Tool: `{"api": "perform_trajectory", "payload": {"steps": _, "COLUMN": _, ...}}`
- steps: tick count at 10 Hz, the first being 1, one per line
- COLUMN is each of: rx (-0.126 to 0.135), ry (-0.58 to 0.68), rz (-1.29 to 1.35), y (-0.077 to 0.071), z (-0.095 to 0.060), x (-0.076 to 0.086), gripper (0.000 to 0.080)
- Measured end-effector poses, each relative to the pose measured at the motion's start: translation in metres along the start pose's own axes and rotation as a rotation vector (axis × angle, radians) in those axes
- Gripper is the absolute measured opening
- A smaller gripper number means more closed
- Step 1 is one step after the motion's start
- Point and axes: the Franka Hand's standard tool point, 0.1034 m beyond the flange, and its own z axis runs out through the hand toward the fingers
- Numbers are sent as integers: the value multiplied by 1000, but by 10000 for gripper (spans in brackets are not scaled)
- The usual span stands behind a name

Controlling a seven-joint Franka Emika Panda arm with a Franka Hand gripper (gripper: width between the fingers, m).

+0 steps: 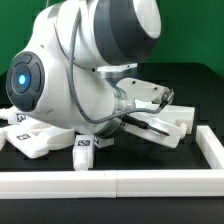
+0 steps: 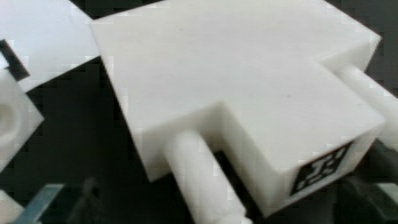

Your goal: Assemble chair

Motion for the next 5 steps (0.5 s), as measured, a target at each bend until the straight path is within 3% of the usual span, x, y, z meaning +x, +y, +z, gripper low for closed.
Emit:
{"api": "perform_trajectory", "payload": {"steps": 1, "rx": -1, "ry": 0, "rz": 0, "y": 0, "z": 0, "x": 0, "gripper": 648}}
{"api": "perform_trajectory", "payload": {"steps": 3, "rx": -1, "ry": 0, "rz": 0, "y": 0, "z": 0, "x": 0, "gripper": 383}}
{"api": "perform_trajectory", "payload": {"steps": 4, "rx": -1, "ry": 0, "rz": 0, "y": 0, "z": 0, "x": 0, "gripper": 383}}
{"api": "perform_trajectory", "payload": {"steps": 5, "rx": -1, "ry": 0, "rz": 0, "y": 0, "z": 0, "x": 0, "gripper": 194}}
